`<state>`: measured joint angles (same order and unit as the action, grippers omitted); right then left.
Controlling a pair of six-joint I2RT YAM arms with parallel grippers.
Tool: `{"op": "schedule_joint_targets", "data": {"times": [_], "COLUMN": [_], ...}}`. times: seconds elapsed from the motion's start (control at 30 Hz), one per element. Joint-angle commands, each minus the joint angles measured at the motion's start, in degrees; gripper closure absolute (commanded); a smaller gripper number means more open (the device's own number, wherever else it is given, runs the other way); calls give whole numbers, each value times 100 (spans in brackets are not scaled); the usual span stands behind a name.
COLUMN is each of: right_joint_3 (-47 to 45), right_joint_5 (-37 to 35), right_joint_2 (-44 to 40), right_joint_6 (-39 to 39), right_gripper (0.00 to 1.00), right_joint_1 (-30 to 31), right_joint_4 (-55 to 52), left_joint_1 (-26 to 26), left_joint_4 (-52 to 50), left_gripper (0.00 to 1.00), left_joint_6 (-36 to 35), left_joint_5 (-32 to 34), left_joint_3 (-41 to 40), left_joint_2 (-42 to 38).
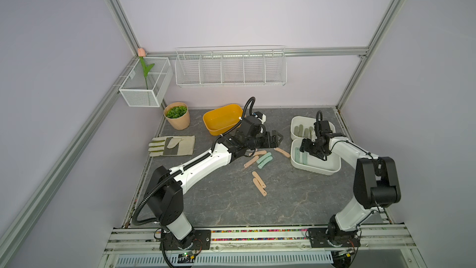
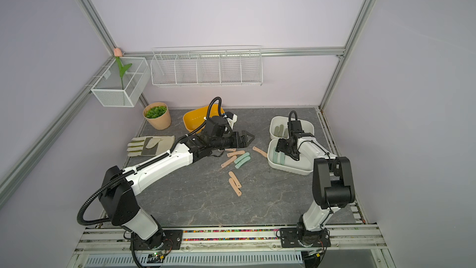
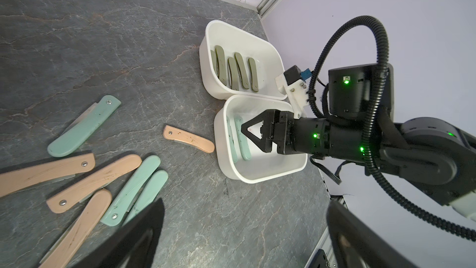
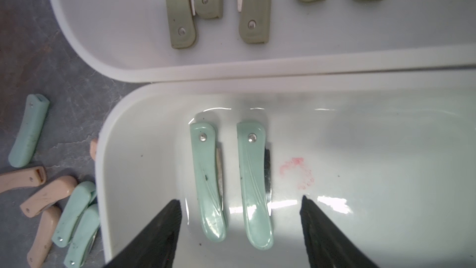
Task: Place the fruit knives into the storage box by color
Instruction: Place the fruit knife in the storage box.
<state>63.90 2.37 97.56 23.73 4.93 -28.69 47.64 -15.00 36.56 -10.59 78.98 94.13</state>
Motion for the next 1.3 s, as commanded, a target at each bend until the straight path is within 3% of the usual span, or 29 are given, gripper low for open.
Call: {"op": "schedule_joint_targets", "data": {"times": [0.0,0.83,1.27], "right_joint_3": [96,9,-66], "right_joint_5": [305,980,943], "right_joint_2": [221,787,167], "right_joint_6": [112,528,501], "right_gripper": [21,21,21], "right_joint_1": [-44,-87,-91], "right_joint_4": [18,590,394], "left_joint_1": [0,-57,-109], "left_joint_4": [-189,-220,-259], "left_gripper": [1,1,1], "left_joint_6": [-187,-203,-219], "left_joint_5": [74,64,33], "left_joint_3": [271,298,291], "left_joint_2": [142,220,186]}}
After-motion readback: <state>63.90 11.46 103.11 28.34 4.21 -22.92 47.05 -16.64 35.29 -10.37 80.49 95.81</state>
